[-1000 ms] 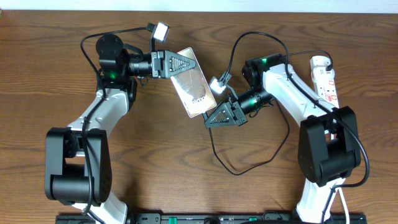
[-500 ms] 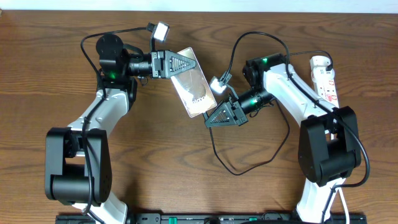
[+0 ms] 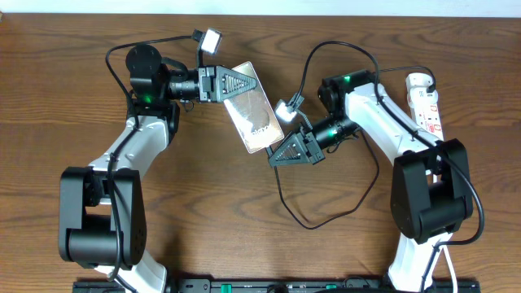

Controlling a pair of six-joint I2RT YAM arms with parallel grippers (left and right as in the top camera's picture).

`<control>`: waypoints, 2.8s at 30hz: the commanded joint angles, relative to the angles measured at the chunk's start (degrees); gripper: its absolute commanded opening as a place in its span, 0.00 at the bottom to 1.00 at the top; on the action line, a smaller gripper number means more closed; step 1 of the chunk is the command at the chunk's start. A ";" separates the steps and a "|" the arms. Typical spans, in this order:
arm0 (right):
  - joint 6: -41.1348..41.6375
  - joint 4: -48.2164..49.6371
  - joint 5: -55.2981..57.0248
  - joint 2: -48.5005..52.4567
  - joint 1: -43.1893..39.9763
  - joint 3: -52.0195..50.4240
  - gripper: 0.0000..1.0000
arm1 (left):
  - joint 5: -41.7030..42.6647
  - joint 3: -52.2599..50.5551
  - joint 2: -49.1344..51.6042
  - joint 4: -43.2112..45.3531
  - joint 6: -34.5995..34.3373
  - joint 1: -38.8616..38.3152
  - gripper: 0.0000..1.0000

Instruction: Plug charger to phone and switch on socket

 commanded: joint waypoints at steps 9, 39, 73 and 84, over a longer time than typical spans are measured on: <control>0.17 0.66 -5.14 0.17 -1.42 0.83 0.01 | 2.32 0.26 -0.59 0.09 -0.09 -1.42 0.07; 0.20 0.63 -5.14 0.17 -1.49 0.81 0.85 | 2.25 0.26 -0.59 0.11 -0.09 -0.85 0.07; 0.20 0.66 -3.98 0.17 -6.73 0.81 0.99 | -13.70 -2.82 -0.02 -49.33 31.34 16.28 0.07; 0.17 0.72 -2.05 0.17 -6.93 0.81 0.99 | -33.79 -3.30 -0.02 -75.73 42.12 16.06 0.07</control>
